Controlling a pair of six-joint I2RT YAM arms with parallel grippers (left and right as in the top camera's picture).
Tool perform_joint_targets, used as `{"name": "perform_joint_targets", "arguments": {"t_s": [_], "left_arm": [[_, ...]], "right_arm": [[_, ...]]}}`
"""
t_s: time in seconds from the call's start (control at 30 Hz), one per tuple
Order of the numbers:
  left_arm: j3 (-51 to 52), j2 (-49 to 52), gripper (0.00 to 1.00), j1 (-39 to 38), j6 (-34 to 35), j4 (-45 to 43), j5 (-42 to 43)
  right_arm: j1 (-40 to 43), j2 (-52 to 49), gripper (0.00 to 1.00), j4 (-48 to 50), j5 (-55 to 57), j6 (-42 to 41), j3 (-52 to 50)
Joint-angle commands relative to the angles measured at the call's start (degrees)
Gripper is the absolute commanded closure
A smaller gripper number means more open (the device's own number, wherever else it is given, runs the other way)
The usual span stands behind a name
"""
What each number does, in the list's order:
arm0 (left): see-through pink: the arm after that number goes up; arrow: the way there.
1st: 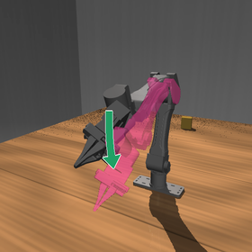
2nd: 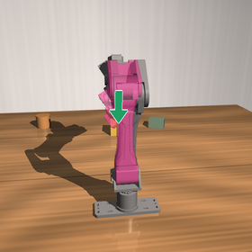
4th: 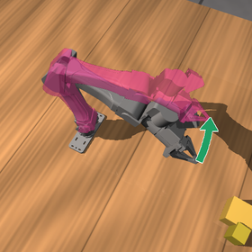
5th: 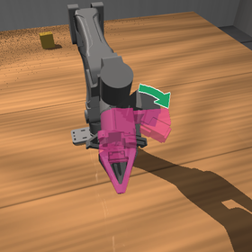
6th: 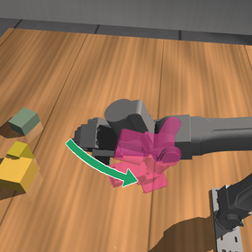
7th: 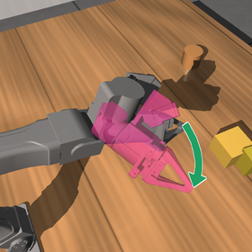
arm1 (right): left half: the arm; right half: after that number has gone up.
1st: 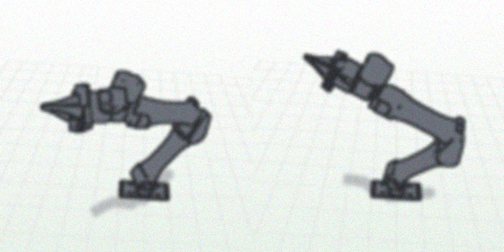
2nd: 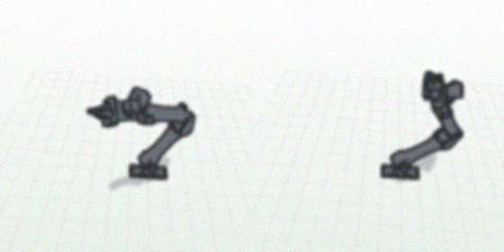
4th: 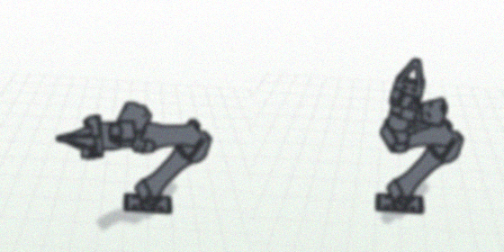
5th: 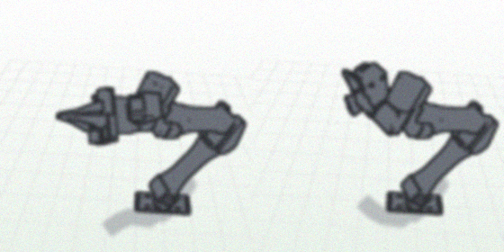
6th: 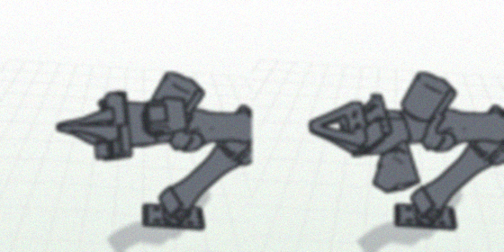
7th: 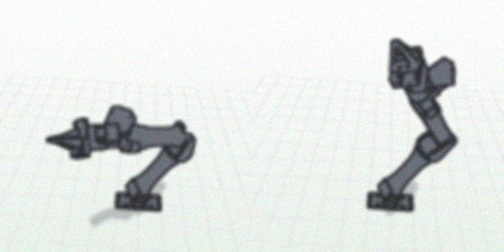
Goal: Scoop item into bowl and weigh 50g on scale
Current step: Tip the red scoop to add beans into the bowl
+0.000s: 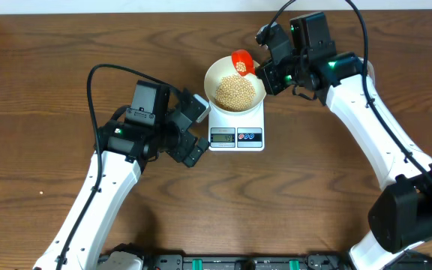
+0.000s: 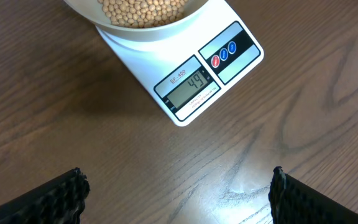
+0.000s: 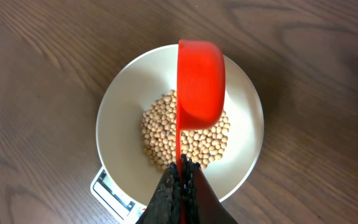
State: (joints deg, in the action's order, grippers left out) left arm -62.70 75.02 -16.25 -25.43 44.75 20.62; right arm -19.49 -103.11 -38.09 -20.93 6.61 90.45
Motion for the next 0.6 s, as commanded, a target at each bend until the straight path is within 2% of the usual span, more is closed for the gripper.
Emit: {"name": "perform_joint_targets", "arguments": {"t_s": [0.0, 0.57], "left_arm": [[-0.55, 0.20, 0.05, -0.11, 0.48, 0.00, -0.57], [-0.52, 0.20, 0.05, -0.11, 0.48, 0.02, -0.57]], "right_arm": [[-0.28, 1.40, 0.99, 0.15, 0.70, 1.18, 1.38], [0.11, 1.40, 0.99, 0.85, 0.42, 0.50, 1.38]]}}
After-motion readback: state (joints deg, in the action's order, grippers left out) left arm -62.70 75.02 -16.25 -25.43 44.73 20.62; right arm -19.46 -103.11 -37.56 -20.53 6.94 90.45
